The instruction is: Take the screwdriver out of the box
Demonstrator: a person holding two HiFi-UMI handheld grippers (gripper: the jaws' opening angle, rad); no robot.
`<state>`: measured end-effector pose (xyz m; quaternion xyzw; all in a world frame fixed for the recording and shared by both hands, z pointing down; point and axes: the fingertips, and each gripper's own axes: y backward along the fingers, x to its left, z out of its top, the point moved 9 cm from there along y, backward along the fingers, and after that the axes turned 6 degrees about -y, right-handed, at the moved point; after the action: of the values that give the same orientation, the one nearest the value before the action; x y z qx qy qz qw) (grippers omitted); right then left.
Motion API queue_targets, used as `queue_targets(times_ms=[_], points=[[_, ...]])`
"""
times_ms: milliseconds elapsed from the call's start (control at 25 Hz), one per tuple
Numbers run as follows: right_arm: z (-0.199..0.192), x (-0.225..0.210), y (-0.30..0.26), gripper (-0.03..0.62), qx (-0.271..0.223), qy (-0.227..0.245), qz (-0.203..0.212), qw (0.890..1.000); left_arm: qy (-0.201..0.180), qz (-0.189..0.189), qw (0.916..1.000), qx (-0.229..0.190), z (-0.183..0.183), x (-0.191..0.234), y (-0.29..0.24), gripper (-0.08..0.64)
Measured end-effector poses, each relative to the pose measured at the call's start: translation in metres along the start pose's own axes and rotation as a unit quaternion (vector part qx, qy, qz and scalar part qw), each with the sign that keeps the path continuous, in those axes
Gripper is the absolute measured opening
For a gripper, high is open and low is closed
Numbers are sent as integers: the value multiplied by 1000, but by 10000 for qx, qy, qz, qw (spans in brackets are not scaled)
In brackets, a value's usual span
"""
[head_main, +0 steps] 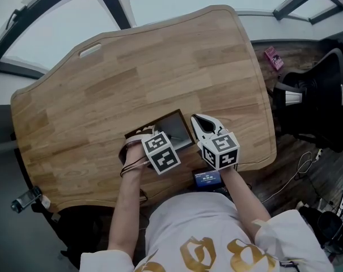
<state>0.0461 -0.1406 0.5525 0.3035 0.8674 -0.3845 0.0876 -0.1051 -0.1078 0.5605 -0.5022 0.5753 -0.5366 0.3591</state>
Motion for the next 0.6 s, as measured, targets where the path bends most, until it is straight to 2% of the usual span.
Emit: queue_targets(times_ms=[240,600], points=[[0,-2,-1,32,9,-29,-18,10000,-72,19,9999,-123,4,0,-6,151],[-2,-5,5,32,7,-111,-58,9999,26,-17,10000,29,4,2,-18,156]])
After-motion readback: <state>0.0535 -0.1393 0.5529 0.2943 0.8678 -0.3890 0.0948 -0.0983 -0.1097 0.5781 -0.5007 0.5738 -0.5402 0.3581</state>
